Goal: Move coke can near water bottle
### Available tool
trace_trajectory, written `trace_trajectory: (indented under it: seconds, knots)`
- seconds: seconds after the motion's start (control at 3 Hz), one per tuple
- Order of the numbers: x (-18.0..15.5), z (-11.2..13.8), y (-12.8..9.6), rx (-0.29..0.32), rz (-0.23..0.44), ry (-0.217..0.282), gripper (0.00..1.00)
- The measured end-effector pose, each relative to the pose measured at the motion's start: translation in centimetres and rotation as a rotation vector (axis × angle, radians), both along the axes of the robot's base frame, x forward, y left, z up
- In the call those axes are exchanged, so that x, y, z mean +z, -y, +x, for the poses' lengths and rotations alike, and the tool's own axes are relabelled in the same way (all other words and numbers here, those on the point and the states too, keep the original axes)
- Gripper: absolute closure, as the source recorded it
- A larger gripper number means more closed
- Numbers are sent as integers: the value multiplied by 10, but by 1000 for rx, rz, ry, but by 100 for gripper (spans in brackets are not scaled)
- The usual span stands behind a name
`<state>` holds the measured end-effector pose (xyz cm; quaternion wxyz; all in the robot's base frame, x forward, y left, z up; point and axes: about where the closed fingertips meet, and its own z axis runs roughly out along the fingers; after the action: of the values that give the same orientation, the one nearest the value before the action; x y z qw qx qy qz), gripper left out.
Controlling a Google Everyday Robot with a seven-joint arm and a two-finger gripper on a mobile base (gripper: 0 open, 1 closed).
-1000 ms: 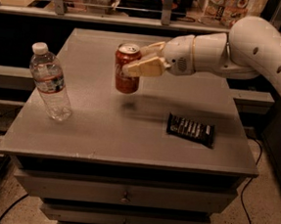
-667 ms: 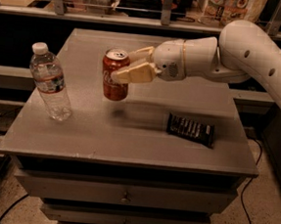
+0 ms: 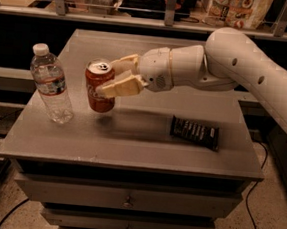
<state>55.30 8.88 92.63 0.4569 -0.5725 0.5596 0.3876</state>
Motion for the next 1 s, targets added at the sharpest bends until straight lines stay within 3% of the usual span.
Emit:
trace_trajectory:
  seconds: [0.33,0.67,1.0]
  knots:
    - [-8,-3,-6,17,-17,48,54]
    - [-17,-4,-9,20,-29,54,31]
    - [-27,-7,-10,18,-38,28,0]
